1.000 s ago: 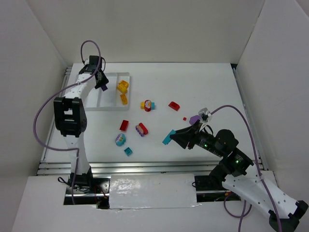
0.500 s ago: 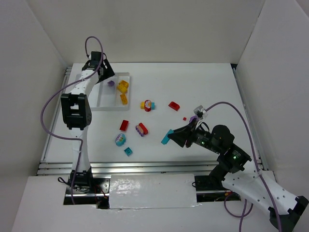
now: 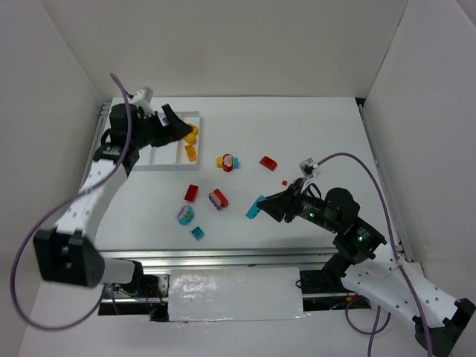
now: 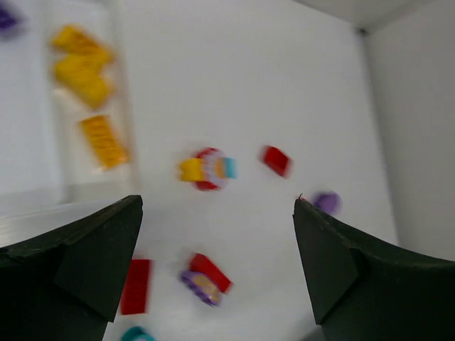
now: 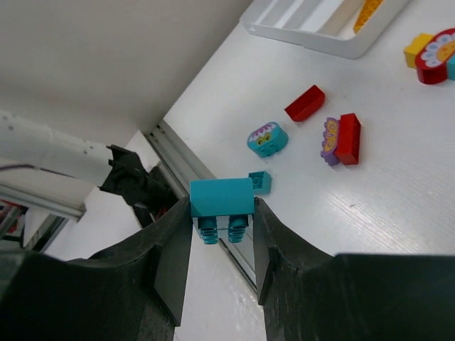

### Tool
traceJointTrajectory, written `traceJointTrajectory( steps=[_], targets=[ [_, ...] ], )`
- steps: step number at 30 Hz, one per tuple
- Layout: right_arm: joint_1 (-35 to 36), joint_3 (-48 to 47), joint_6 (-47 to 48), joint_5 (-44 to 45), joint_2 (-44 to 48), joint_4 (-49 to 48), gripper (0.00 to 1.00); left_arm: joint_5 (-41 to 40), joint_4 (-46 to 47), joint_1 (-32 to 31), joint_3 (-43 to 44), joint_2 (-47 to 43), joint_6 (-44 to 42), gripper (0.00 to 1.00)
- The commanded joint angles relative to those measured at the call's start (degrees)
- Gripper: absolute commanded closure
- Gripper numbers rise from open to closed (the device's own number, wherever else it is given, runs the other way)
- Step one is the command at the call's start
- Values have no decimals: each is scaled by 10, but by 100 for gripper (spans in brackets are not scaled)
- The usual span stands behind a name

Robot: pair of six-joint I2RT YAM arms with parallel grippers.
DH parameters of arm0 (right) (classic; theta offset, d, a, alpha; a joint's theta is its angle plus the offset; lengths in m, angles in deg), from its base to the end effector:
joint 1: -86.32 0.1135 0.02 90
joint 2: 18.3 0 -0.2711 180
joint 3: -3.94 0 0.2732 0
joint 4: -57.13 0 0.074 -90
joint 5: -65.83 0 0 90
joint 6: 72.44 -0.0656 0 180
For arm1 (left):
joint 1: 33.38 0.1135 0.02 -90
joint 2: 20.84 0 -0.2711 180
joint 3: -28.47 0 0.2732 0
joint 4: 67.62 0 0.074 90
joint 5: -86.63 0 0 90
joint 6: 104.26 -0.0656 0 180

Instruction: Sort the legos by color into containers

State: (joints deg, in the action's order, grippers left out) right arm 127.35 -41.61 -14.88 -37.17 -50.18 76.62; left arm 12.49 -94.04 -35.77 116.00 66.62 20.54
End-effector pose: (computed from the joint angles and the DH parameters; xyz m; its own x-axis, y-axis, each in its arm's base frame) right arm 0.1355 0.1375 0.3073 -0.4982 0.2593 -0.8274 -0.6413 0.5321 0.5529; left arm 0.4029 -0.0348 0.3238 -0.5267 -0.5275 -0.6666 -0.0192 0.7914 -0.6110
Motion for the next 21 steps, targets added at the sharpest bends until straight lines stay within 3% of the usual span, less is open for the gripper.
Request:
traceJointTrajectory(
  steps=[1,6,9,13,18,21],
  targets=[
    [-10,-39,-13,-55,3,-40,100,194,157,-118,-102,-176,-39,1],
    [-10,-44,-11,-162,-5,-98,100,220,165,-273,-193,-316,-67,0],
    [-10,-46,-14,-213,-18,-137,100,227,166,-362,-209,-351,-76,0],
    [-5,-37,-36,-302,-33,-230,100,203,120,-408,-195,-353,-102,0],
    [0,-41,-24,-300,-36,-250,100,233,123,-436,-194,-328,-104,1],
    [0,-44,-20,-307,-48,-266,100,223,124,-451,-191,-308,-107,8]
  ],
)
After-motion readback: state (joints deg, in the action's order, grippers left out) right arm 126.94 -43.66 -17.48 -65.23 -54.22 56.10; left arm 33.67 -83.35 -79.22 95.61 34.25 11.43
